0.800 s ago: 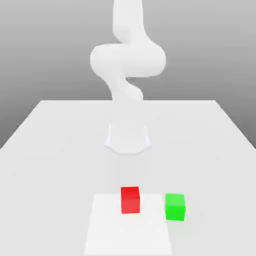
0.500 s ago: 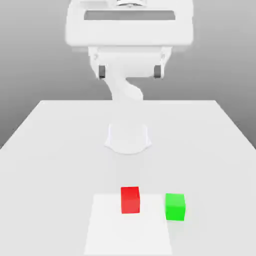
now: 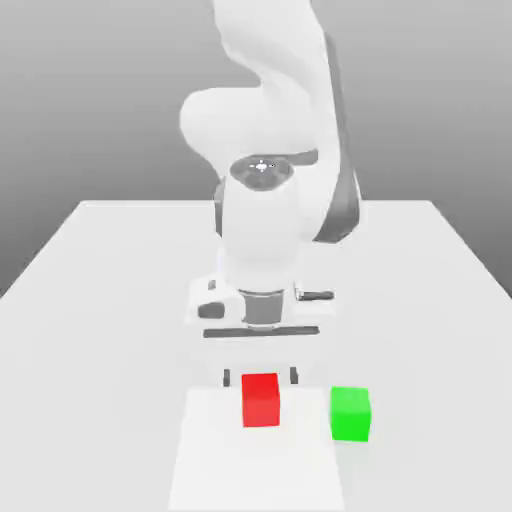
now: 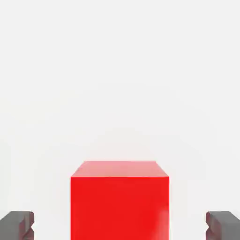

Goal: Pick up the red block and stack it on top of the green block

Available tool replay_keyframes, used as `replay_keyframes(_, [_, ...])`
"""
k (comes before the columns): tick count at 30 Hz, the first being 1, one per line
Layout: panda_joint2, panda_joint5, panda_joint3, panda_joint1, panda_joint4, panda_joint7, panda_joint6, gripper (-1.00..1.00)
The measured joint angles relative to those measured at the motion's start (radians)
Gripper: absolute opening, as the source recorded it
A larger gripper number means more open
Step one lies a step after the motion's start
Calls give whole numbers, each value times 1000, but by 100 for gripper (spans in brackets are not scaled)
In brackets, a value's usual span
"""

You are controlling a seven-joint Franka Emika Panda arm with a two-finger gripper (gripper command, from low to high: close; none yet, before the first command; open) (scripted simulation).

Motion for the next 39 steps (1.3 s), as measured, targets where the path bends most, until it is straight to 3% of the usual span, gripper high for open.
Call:
replay_keyframes(1, [27,1,1,-1,4,-1,23,-100])
replay_keyframes(8, [30,-3,2,-2,4,2,26,-100])
replay_keyframes(16, [-217,-6,9,1,-28,-13,-189,-100])
replay_keyframes(37, [-284,13,77,231,62,-719,-346,-100])
replay_keyframes(39, [-248,14,81,240,68,-748,-317,-100])
